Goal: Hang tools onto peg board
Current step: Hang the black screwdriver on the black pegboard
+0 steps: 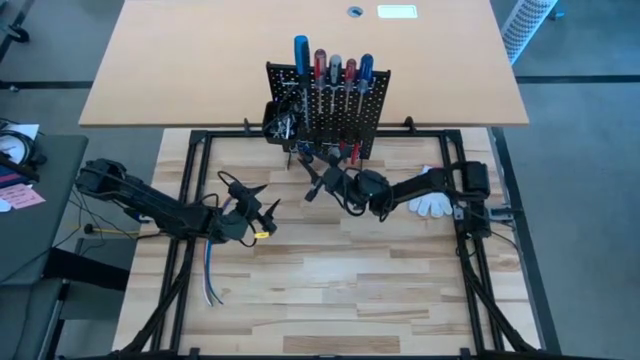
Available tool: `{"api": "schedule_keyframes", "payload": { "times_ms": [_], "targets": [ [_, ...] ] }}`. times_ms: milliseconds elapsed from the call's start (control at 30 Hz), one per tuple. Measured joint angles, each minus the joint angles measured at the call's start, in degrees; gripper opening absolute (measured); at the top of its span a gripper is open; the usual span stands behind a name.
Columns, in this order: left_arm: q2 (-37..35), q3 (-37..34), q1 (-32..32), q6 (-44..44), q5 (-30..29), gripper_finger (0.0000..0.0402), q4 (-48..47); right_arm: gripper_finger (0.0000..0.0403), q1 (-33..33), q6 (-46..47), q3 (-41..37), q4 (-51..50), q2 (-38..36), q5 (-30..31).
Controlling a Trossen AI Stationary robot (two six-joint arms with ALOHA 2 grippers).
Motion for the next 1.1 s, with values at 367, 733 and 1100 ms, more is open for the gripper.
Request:
{"api": "schedule_keyframes", "payload": {
  "times_ms": [367, 733, 1100],
  "targets": [
    [0.0, 0.0, 0.0, 0.0, 0.4, 0.0271, 0.4, 0.0125, -3.5, 7.4, 0.0, -3.4, 0.1, -2.5],
    [0.0, 0.0, 0.0, 0.0, 0.4, 0.0271, 0.7, 0.0125, -6.0, 12.2, 0.1, -7.0, 0.1, -5.1],
    [0.0, 0.0, 0.0, -0.2, 0.4, 0.0271, 0.9, 0.0150, -8.7, 18.2, 7.7, -24.1, 0.0, -7.5]
  ]
}}
